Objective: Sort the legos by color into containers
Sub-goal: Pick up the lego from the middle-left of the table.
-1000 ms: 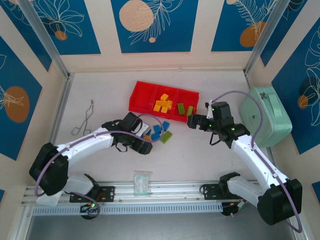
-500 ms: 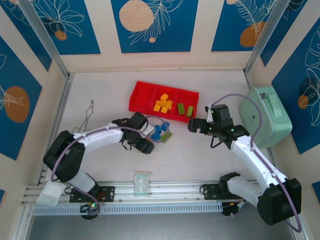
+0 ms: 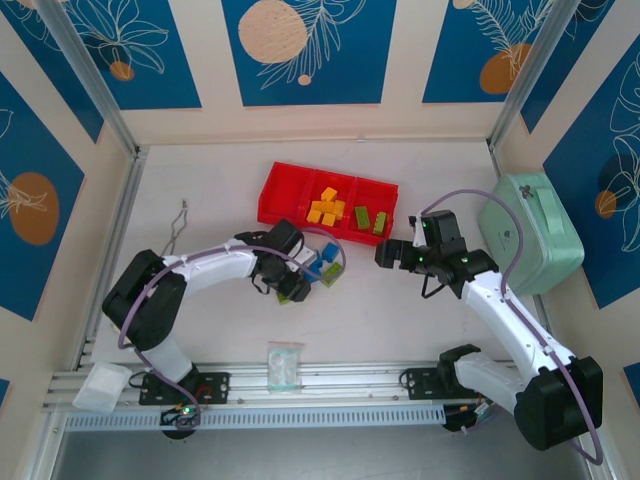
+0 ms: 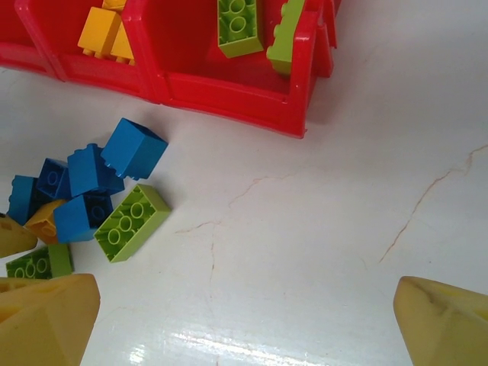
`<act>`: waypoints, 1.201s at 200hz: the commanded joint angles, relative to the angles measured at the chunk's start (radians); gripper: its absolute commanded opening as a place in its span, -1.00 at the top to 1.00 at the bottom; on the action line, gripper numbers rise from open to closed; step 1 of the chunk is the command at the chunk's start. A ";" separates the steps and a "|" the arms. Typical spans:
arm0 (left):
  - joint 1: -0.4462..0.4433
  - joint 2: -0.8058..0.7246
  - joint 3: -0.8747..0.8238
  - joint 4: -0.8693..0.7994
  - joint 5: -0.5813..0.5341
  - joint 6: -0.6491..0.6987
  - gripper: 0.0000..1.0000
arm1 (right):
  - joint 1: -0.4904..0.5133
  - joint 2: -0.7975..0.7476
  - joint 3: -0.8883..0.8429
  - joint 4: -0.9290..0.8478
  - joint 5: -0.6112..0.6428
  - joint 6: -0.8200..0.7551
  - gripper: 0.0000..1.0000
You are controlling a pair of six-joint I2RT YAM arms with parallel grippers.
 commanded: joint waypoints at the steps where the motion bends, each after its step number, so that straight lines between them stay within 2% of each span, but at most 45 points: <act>1: -0.007 0.026 -0.026 -0.072 -0.036 -0.006 -0.15 | -0.004 0.001 -0.005 -0.011 -0.049 0.012 -0.98; 16: -0.008 0.021 -0.033 -0.086 -0.079 -0.010 -0.24 | -0.005 0.009 -0.004 -0.007 -0.056 0.015 -0.98; 48: -0.021 0.003 -0.043 -0.102 -0.106 -0.017 -0.25 | -0.003 0.017 -0.005 -0.008 -0.061 0.018 -0.98; 89: -0.033 0.019 -0.047 -0.131 -0.125 -0.096 -0.13 | -0.002 0.013 -0.001 -0.023 -0.066 0.020 -0.98; 162: -0.083 0.025 -0.068 -0.113 -0.128 -0.133 -0.11 | -0.001 0.000 -0.022 -0.024 -0.059 0.023 -0.98; 191: -0.085 0.024 -0.079 -0.110 -0.134 -0.150 0.05 | -0.002 -0.011 -0.025 -0.026 -0.057 0.028 -0.99; 240: -0.087 -0.006 -0.087 -0.121 -0.170 -0.198 0.47 | -0.003 -0.053 -0.040 -0.027 -0.004 0.059 -0.98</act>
